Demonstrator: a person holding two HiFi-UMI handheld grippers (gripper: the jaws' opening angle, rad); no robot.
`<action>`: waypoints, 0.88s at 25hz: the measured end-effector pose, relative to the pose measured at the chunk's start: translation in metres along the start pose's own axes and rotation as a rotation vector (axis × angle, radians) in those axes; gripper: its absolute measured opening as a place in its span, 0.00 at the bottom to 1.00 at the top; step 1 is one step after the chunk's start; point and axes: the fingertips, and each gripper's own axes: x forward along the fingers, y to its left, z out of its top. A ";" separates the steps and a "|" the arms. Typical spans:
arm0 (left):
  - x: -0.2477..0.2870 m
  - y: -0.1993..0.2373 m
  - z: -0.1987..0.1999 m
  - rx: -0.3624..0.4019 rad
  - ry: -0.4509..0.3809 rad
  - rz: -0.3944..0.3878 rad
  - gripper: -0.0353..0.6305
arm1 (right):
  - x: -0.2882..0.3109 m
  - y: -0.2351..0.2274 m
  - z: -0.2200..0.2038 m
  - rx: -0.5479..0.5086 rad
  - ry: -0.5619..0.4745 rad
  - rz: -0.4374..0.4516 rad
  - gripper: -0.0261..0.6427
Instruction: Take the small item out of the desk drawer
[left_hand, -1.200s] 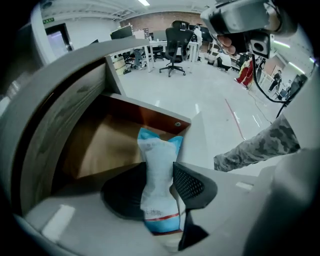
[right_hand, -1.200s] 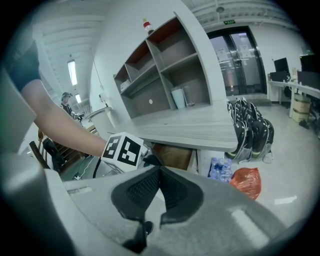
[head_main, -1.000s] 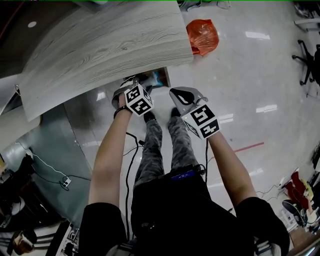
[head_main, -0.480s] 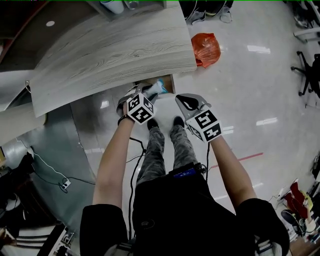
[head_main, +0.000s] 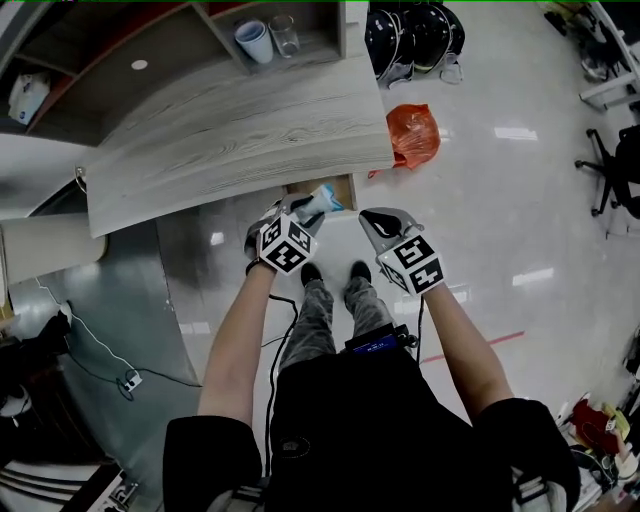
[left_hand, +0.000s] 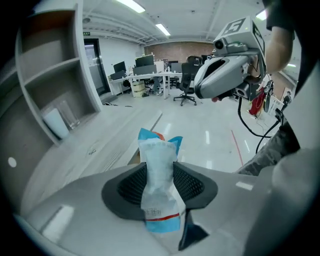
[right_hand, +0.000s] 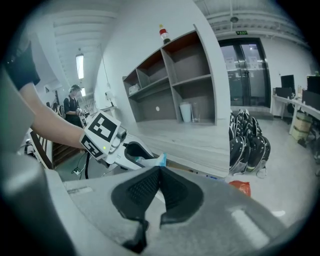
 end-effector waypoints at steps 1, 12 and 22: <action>-0.006 -0.001 0.003 -0.009 -0.012 0.004 0.31 | -0.003 0.002 0.002 -0.004 0.001 -0.002 0.04; -0.076 -0.003 0.032 -0.134 -0.162 0.045 0.31 | -0.029 0.023 0.030 -0.027 -0.022 -0.026 0.04; -0.126 0.008 0.036 -0.230 -0.272 0.106 0.31 | -0.036 0.039 0.051 -0.044 -0.040 -0.050 0.04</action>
